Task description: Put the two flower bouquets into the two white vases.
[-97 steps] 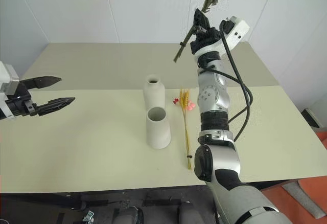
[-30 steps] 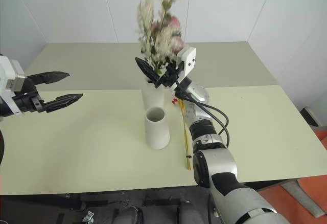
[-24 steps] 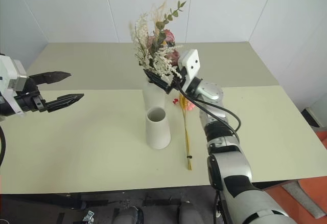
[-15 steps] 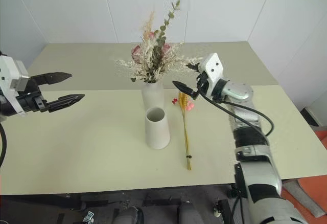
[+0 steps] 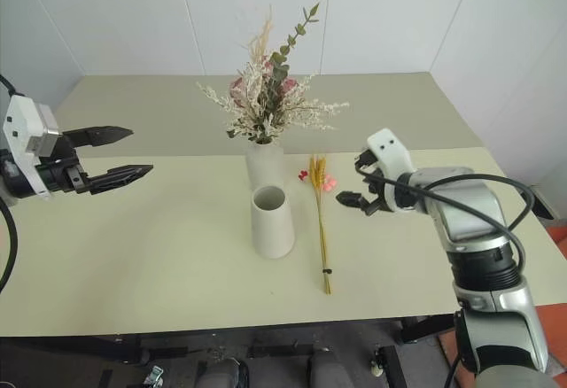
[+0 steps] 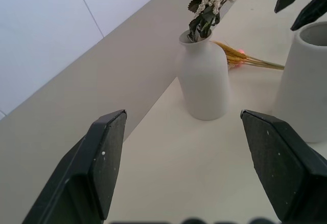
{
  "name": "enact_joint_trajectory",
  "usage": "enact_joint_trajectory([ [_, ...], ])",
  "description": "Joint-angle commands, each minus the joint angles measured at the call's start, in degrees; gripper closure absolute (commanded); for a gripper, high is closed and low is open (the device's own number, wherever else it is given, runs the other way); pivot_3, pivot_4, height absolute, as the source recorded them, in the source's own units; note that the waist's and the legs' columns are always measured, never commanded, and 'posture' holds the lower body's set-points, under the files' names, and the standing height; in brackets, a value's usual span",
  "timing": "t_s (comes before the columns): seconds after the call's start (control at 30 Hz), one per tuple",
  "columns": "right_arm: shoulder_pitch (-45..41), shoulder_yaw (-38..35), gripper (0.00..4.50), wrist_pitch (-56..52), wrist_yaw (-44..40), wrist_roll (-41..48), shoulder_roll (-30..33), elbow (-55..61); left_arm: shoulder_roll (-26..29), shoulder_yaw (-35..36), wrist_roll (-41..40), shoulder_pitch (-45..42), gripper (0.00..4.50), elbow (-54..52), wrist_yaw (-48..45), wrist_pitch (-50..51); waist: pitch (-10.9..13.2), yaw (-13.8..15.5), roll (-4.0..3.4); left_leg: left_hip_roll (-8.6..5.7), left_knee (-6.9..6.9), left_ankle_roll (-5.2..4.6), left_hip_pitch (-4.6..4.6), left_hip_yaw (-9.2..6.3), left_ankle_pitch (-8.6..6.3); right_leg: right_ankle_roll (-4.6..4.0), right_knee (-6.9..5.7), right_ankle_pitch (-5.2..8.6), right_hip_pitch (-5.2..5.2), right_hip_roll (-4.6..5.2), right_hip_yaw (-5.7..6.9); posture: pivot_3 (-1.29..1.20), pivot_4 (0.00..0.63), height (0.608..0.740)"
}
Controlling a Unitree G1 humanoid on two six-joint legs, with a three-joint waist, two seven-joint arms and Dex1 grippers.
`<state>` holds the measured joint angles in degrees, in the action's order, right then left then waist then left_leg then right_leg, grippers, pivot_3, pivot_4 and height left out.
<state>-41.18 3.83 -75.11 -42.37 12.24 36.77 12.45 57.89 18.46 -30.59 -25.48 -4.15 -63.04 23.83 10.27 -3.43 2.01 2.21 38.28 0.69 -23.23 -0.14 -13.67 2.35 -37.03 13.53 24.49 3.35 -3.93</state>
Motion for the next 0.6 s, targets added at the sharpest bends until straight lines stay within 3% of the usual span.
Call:
enact_joint_trajectory([
  [0.03, 0.83, -1.16, 0.02, -7.6, 3.88, 1.93, -1.76, 7.24, 0.98, 0.15, -0.25, -0.46, 0.62, -1.53, -1.2, -0.85, 0.0, 0.27, 0.0, -0.01, 0.0, 0.0, -0.01, 0.0, 0.0, 0.0, -0.01, 0.0, 0.01, 0.01, 0.0, 0.0, 0.15, 0.74],
  [0.43, 2.59, 2.29, 0.02, -9.43, 11.07, 3.79, -8.89, 7.77, -0.23, -1.97, 0.41, -1.76, 0.62, -0.86, -1.48, -1.51, 0.0, 0.89, 0.0, 0.0, 0.02, 0.0, -0.02, 0.0, 0.0, 0.01, 0.01, 0.0, 0.02, 0.0, 0.01, 0.0, 0.15, 0.74],
  [0.53, 3.11, 2.91, 0.62, -8.0, 12.5, 3.34, -9.91, 4.85, -0.21, -1.98, 0.9, -1.37, 0.62, -0.59, -1.22, -1.74, -0.01, 0.9, 0.01, 0.0, 0.02, 0.0, -0.01, 0.0, 0.0, 0.01, 0.0, 0.0, 0.01, 0.0, 0.01, 0.0, 0.15, 0.74],
  [0.6, 3.28, 4.13, 1.29, -6.82, 13.32, 2.78, -9.65, 3.25, -0.12, -1.65, 1.02, -1.15, 0.62, -0.55, -1.08, -1.75, -0.01, 0.88, 0.01, -0.01, 0.03, 0.0, 0.0, 0.0, 0.0, 0.01, 0.01, 0.01, 0.01, 0.0, 0.01, 0.0, 0.15, 0.74],
])
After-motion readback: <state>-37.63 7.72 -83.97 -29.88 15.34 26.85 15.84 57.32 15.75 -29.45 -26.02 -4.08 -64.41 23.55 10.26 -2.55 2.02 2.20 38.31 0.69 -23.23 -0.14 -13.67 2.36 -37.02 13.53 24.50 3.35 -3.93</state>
